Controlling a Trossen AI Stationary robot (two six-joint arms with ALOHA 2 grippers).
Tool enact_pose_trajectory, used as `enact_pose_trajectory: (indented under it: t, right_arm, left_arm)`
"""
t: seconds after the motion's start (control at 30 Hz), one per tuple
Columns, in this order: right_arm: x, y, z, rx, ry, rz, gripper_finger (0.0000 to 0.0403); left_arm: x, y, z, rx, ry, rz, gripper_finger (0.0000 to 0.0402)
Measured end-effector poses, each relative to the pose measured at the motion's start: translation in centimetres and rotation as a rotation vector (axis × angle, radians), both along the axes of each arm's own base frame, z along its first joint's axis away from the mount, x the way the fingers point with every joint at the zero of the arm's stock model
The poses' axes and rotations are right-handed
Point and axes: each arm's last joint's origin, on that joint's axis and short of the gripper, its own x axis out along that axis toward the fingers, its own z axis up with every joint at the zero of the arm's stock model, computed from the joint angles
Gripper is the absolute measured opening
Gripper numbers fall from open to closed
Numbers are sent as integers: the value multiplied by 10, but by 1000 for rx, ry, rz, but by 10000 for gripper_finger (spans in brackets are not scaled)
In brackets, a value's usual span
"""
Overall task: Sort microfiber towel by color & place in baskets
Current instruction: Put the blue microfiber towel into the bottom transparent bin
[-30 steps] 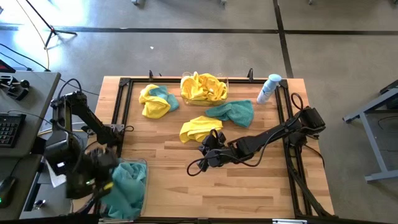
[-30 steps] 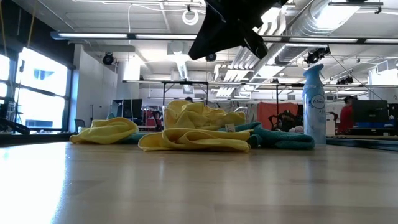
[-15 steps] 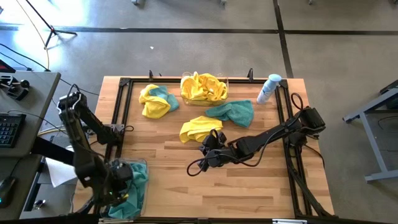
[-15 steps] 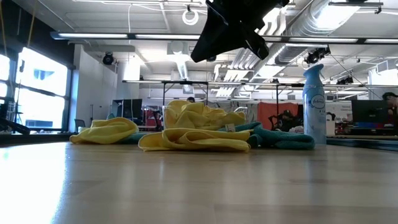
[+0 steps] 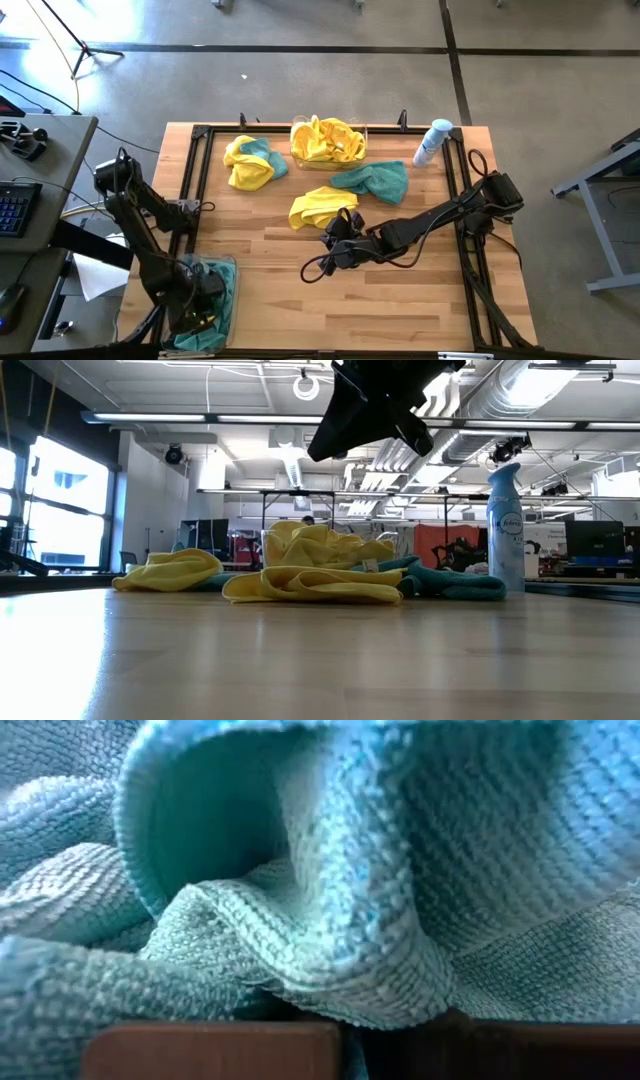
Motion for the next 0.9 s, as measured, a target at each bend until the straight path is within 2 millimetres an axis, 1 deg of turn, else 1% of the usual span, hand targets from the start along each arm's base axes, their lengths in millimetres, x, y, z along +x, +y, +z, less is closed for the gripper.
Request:
enact_pose_trajectory:
  t: [0.07, 0.2, 0.33, 0.43, 0.57, 0.77, 0.9]
  right_arm:
    - [0, 0, 0, 0, 0, 0, 0]
    - [0, 0, 0, 0, 1, 0, 0]
    - [0, 0, 0, 0, 1, -1, 0]
    - [0, 0, 0, 0, 1, -1, 0]
    - [0, 0, 0, 0, 1, -1, 0]
    - [0, 0, 0, 0, 1, -1, 0]
    - [0, 0, 0, 0, 1, -1, 0]
  left_arm:
    - [0, 0, 0, -1, -6, 3, 10]
    - [0, 2, 3, -22, -5, 52, 43]
    - [-1, 4, 10, -54, -16, 66, 81]
    - [-2, 6, 17, -96, -27, 65, 101]
    - [-4, 12, 32, -189, -9, 85, 108]
    - [-11, 27, 64, -373, -13, 207, 108]
    - [-16, 37, 79, -468, -16, 278, 108]
